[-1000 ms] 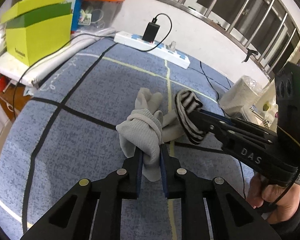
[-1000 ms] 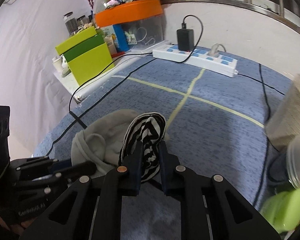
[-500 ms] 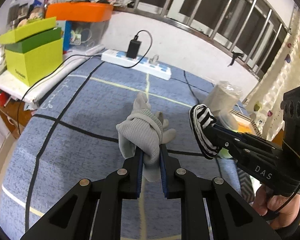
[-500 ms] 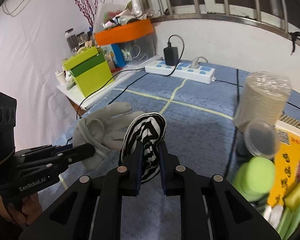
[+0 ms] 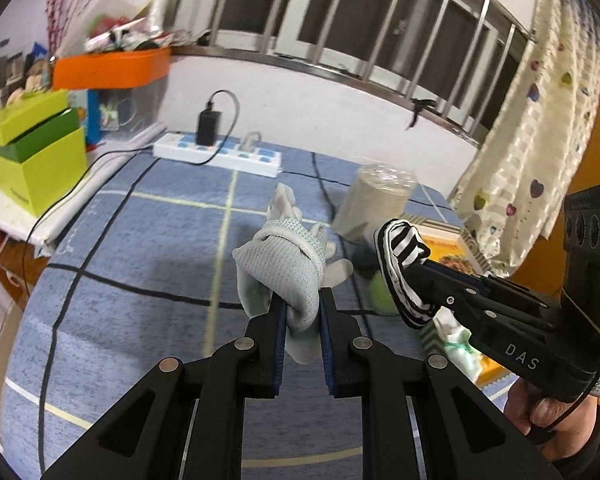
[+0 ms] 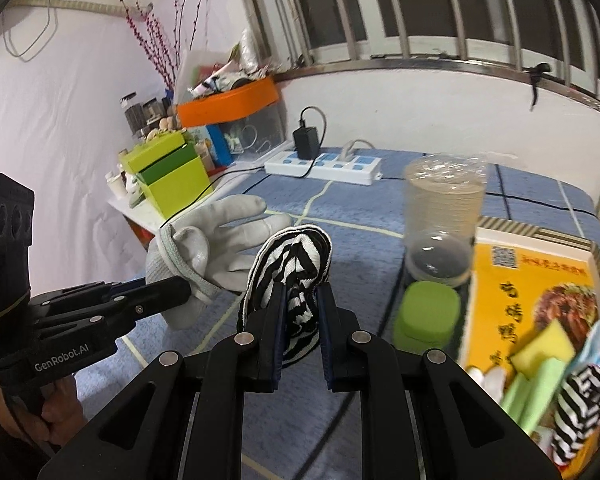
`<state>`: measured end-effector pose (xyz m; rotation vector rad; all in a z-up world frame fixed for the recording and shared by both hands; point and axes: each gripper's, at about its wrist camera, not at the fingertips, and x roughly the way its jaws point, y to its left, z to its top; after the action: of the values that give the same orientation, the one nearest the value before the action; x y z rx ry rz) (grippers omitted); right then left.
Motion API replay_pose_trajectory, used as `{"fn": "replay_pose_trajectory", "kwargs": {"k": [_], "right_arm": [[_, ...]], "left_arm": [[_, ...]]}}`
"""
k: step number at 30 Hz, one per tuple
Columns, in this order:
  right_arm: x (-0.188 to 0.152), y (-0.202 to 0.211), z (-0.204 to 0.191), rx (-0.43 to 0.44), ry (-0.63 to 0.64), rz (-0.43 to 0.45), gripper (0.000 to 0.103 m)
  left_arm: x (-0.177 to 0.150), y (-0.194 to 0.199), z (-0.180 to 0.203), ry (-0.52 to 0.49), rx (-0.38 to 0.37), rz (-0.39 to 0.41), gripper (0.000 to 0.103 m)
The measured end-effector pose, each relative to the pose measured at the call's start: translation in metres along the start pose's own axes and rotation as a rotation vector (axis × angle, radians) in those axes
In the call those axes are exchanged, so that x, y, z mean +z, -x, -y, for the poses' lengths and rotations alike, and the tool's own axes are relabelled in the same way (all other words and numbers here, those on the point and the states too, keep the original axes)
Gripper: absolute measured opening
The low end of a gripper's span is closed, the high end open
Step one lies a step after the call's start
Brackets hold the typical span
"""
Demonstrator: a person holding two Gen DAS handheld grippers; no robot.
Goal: Organize soft objects
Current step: 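Carry the grey glove and striped sock over the yellow tray with both tools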
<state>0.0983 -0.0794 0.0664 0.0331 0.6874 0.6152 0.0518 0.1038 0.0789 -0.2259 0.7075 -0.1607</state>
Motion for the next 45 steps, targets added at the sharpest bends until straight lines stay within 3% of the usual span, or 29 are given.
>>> {"fn": "replay_pose_trajectory", "kwargs": {"k": [27, 45], "right_arm": [[-0.035, 0.093, 0.085, -0.156, -0.162, 0.104, 0.016], [-0.078, 0.122, 0.123, -0.247, -0.263, 0.059, 0.016]], "left_arm": [[-0.006, -0.009, 0.124, -0.191, -0.158, -0.027, 0.015], [-0.041, -0.022, 0.182, -0.296, -0.290, -0.121, 0.015]]}}
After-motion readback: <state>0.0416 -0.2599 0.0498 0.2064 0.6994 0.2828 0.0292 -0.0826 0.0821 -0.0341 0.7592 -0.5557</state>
